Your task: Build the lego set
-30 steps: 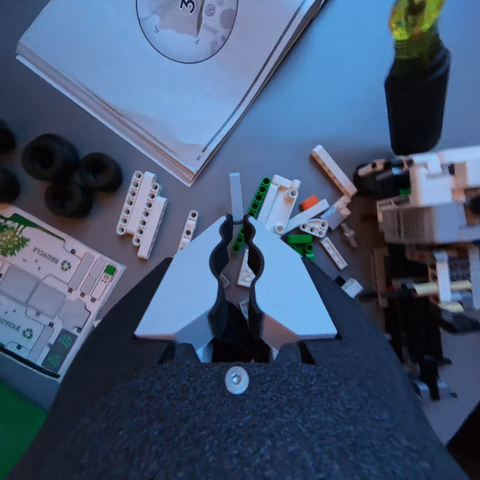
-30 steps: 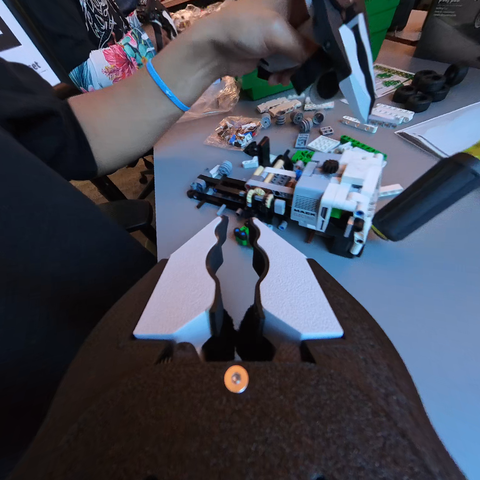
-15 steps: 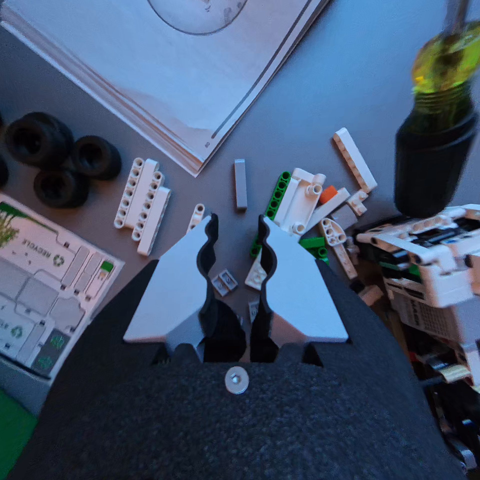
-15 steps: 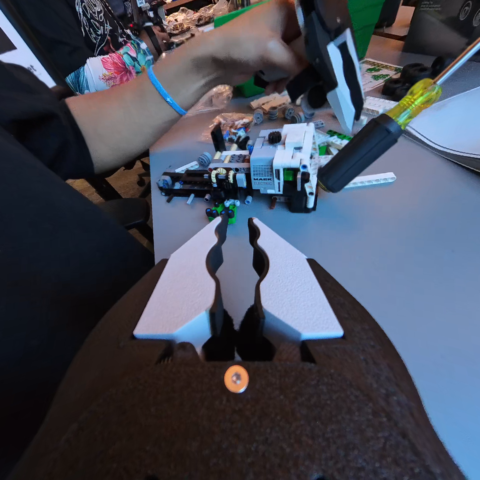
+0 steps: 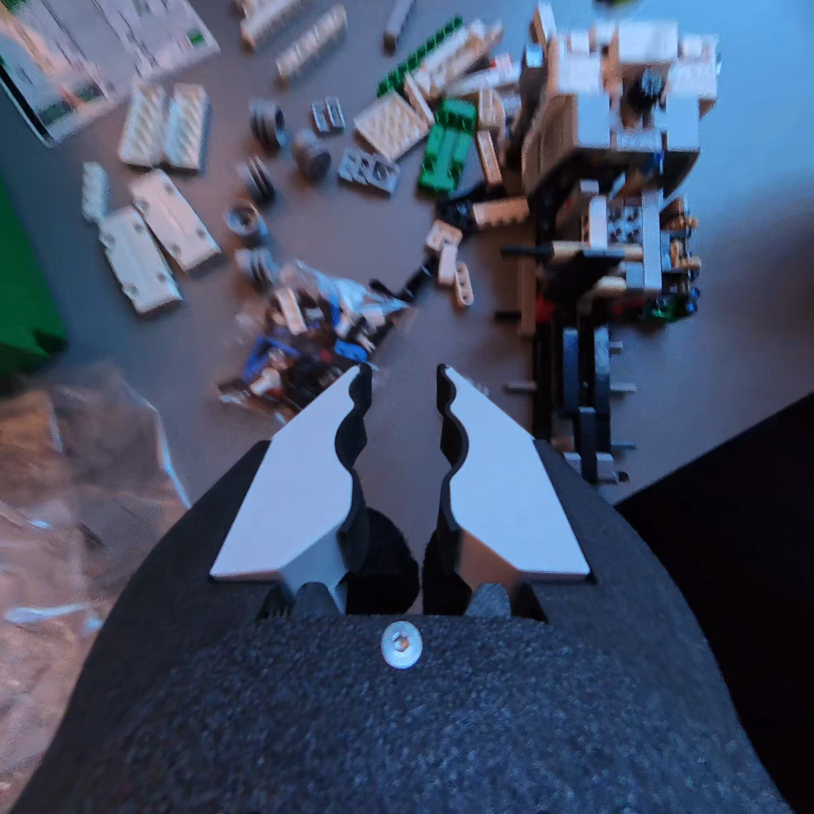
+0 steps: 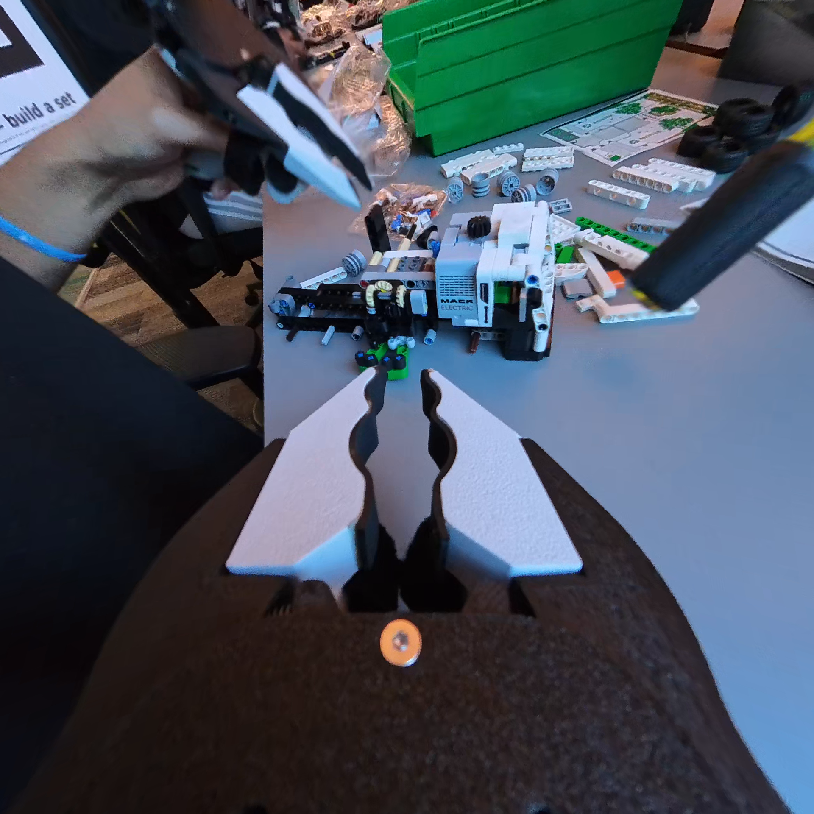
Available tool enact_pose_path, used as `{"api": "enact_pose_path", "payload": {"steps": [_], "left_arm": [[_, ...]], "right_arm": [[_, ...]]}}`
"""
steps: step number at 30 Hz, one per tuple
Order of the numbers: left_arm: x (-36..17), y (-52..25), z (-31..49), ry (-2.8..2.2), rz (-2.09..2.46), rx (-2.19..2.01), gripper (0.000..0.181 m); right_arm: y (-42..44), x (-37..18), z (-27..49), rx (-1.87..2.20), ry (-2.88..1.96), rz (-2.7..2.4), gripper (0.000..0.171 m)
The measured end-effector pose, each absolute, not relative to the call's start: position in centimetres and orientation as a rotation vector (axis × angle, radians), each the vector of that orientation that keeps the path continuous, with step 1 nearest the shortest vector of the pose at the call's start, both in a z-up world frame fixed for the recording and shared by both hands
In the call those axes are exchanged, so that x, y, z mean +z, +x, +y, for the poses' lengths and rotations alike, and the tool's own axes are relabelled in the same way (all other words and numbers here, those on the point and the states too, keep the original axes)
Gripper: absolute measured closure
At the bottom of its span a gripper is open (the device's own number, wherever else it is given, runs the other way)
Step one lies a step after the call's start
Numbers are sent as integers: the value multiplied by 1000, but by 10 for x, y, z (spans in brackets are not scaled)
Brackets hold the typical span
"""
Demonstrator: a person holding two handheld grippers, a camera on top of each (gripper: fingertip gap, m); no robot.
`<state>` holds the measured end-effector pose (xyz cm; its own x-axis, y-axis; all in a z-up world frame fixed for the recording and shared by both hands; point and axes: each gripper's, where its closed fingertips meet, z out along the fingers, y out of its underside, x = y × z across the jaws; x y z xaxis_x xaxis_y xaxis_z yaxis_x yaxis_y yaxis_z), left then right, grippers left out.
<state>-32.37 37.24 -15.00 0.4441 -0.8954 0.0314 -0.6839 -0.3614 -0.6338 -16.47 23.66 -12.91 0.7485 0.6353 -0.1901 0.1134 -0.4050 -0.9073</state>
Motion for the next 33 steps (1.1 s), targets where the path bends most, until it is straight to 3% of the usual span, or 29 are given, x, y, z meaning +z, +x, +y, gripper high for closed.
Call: {"api": "enact_pose_path", "payload": {"steps": [9,11,14,21,33], "left_arm": [[-184,-319,335,-2159,1490,-494,155],[-185,-316,333,-2141,1516,-515,165],[-185,-313,334,-2125,1549,-505,166],[-152,-285,394,-2034,1512,-489,167],[-186,-253,466,-2137,1479,-313,166]], "right_arm": [[-179,-131,224,620,-1929,-620,156],[-179,-133,221,612,-1935,-615,156],[-179,-132,218,602,-1933,-597,156],[-177,-129,218,593,-1919,-573,156],[-167,-131,222,593,-1917,-557,156]]}}
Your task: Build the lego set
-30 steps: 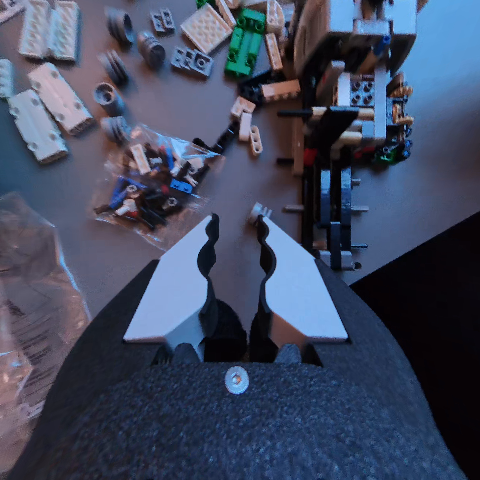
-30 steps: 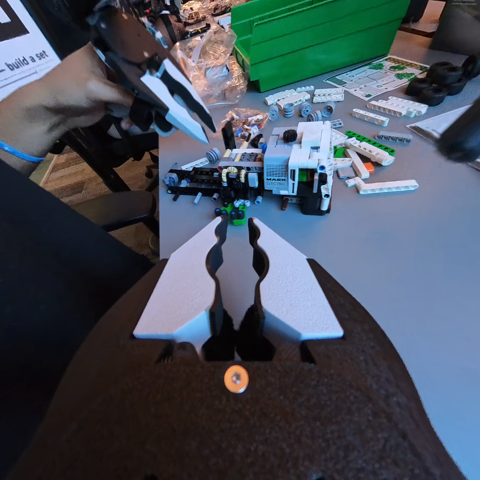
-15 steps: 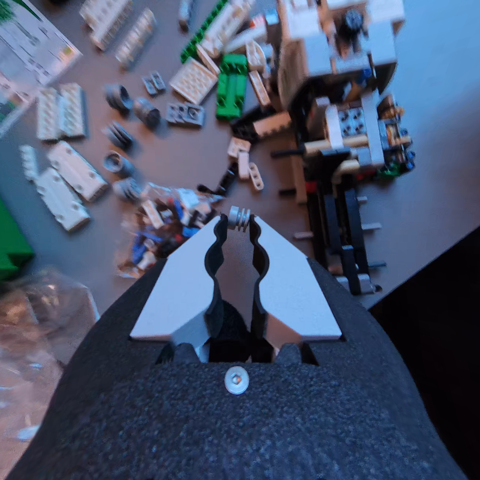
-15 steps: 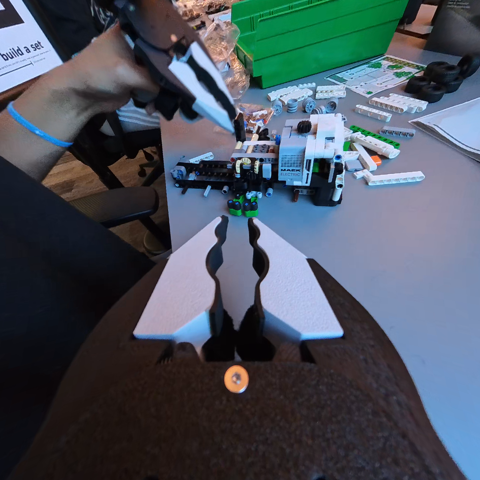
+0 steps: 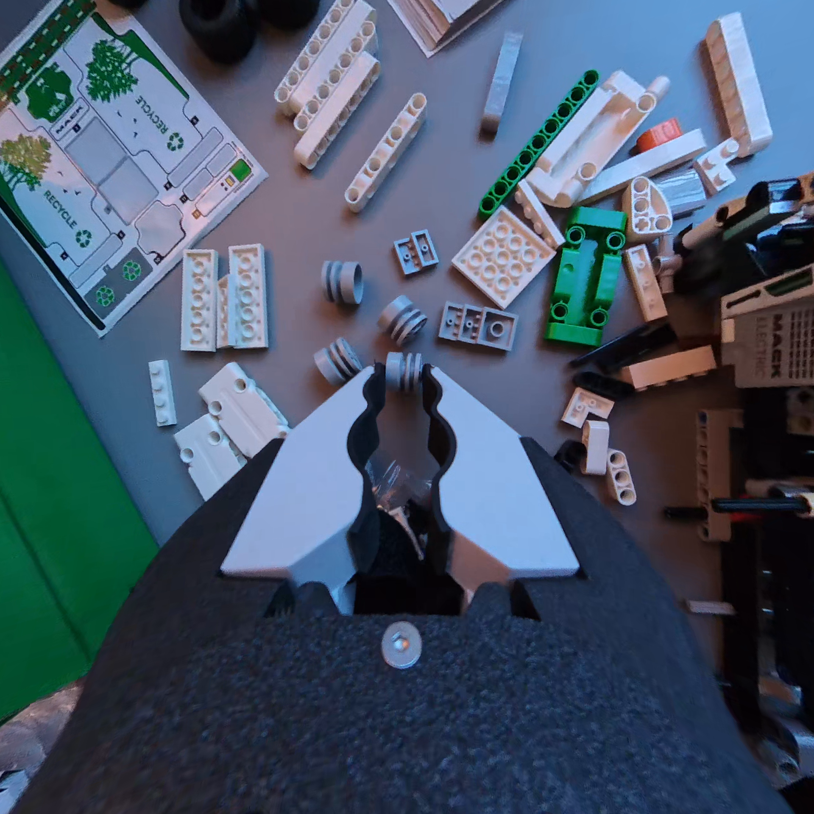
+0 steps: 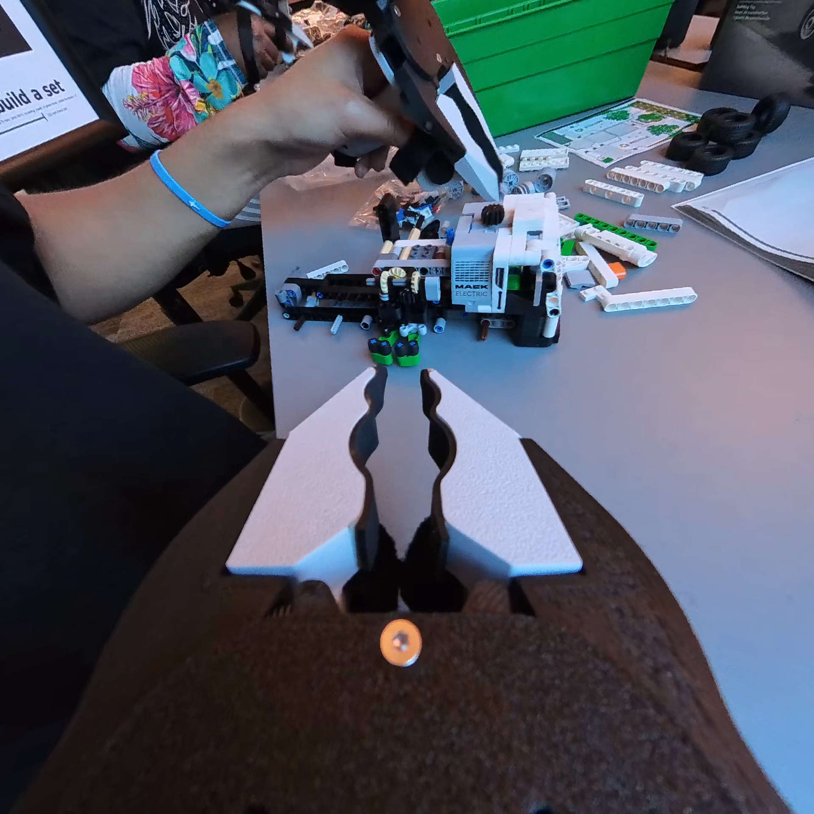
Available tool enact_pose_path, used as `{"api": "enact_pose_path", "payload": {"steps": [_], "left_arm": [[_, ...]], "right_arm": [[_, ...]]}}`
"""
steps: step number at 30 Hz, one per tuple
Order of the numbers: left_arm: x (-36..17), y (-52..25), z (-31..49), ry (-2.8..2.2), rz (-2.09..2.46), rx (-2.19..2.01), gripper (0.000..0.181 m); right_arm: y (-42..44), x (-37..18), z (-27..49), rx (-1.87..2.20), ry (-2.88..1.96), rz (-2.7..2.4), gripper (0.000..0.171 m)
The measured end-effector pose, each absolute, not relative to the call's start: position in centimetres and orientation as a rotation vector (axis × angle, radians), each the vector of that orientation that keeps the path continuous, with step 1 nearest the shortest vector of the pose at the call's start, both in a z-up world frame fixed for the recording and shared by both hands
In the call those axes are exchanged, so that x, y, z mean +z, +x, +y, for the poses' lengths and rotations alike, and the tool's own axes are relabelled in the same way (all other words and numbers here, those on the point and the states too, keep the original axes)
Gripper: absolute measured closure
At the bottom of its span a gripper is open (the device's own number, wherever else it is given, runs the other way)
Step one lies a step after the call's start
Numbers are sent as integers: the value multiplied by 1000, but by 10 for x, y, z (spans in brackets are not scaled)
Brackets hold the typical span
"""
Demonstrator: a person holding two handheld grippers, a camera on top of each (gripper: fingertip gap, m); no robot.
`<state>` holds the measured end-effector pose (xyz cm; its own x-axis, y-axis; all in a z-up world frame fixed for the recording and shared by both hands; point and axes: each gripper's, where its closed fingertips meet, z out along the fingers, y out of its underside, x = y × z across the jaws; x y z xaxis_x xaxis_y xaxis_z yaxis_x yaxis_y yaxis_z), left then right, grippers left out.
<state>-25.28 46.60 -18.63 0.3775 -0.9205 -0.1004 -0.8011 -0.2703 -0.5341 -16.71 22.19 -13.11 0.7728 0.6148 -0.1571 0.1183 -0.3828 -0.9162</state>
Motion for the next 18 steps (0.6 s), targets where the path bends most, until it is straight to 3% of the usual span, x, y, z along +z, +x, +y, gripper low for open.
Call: {"api": "enact_pose_path", "payload": {"steps": [6,10,13,18], "left_arm": [[-189,-259,473,-2139,1450,-253,156],[-162,-273,457,-2104,1358,-291,152],[-149,-292,418,-2149,1290,-417,152],[-171,-321,339,-2322,1259,-621,153]], "right_arm": [[-166,-134,223,616,-1921,-563,156],[-167,-135,223,625,-1925,-571,156],[-169,-138,223,626,-1928,-576,156],[-171,-138,225,623,-1929,-572,156]]}}
